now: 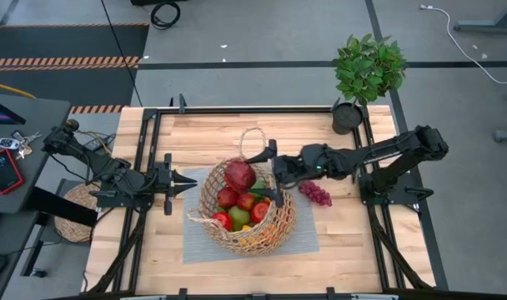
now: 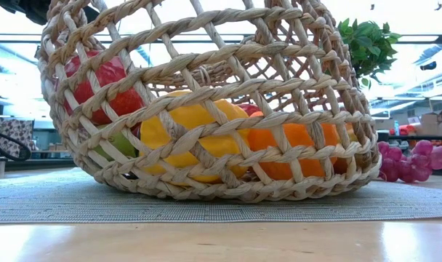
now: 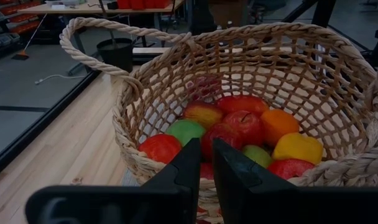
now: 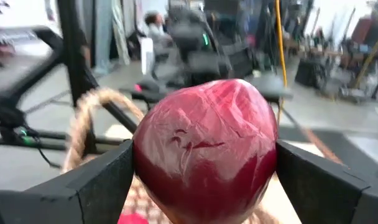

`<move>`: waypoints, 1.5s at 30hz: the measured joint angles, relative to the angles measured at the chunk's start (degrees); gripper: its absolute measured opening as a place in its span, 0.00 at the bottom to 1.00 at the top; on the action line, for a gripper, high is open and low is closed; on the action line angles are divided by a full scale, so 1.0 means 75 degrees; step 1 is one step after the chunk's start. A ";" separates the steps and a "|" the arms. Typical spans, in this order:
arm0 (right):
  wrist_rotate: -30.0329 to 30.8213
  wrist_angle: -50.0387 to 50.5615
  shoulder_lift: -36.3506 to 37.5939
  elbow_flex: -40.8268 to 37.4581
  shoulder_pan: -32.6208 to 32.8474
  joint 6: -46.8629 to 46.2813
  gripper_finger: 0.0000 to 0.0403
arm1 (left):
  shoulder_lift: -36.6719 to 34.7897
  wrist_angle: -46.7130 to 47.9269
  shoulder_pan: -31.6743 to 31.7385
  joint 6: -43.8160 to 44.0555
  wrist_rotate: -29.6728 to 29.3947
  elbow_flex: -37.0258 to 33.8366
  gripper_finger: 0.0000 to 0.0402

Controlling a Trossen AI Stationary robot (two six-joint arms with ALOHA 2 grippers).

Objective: Build produce basket
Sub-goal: Put the red apple into the basket

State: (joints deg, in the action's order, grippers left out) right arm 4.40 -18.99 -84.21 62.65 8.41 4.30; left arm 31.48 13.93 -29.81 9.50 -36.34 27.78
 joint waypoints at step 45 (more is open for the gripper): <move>0.0520 0.3382 -0.2273 0.1837 -0.0292 -0.1529 0.93 | -0.0002 -0.0006 -0.0001 0.0000 0.0000 -0.0001 0.12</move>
State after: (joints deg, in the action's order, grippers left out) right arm 8.30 6.37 -101.25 76.43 6.22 -7.17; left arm 31.47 13.89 -29.82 9.50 -36.34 27.77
